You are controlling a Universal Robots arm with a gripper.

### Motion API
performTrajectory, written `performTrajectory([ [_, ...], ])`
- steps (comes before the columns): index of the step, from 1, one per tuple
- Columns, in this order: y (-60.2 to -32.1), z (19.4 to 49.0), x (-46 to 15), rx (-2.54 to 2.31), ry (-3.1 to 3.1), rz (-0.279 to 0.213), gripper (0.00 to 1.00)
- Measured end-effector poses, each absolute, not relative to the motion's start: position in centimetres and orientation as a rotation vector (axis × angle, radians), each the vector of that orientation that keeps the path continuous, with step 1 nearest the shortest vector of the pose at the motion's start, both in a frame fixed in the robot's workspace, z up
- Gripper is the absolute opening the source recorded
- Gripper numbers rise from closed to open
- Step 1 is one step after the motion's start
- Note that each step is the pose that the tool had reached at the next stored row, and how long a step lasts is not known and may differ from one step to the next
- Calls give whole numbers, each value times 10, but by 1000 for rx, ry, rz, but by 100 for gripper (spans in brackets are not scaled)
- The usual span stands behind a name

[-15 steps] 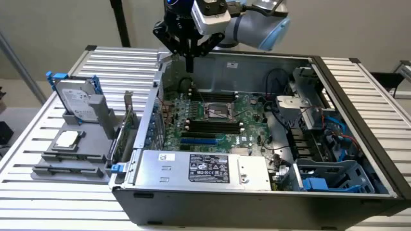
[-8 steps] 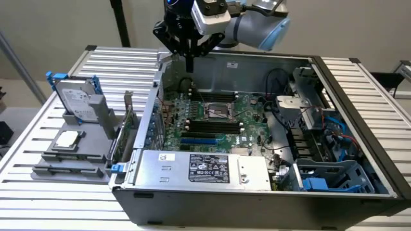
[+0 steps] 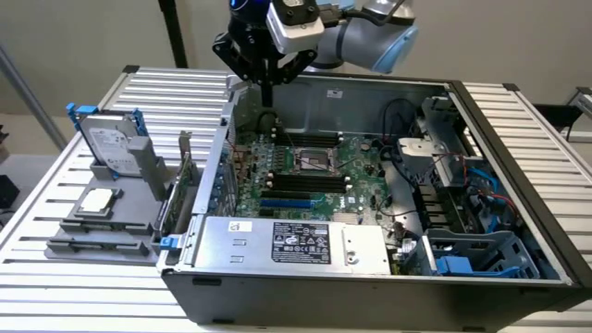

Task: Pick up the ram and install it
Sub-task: 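Reach for the ram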

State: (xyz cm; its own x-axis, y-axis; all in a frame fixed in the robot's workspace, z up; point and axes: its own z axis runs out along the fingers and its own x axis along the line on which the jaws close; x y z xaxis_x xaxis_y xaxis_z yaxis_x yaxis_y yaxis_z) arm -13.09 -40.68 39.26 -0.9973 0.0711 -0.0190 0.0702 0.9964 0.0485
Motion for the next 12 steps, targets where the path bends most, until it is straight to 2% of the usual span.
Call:
performTrajectory([
  [12,-423,392,-181,110,3118,71,11],
])
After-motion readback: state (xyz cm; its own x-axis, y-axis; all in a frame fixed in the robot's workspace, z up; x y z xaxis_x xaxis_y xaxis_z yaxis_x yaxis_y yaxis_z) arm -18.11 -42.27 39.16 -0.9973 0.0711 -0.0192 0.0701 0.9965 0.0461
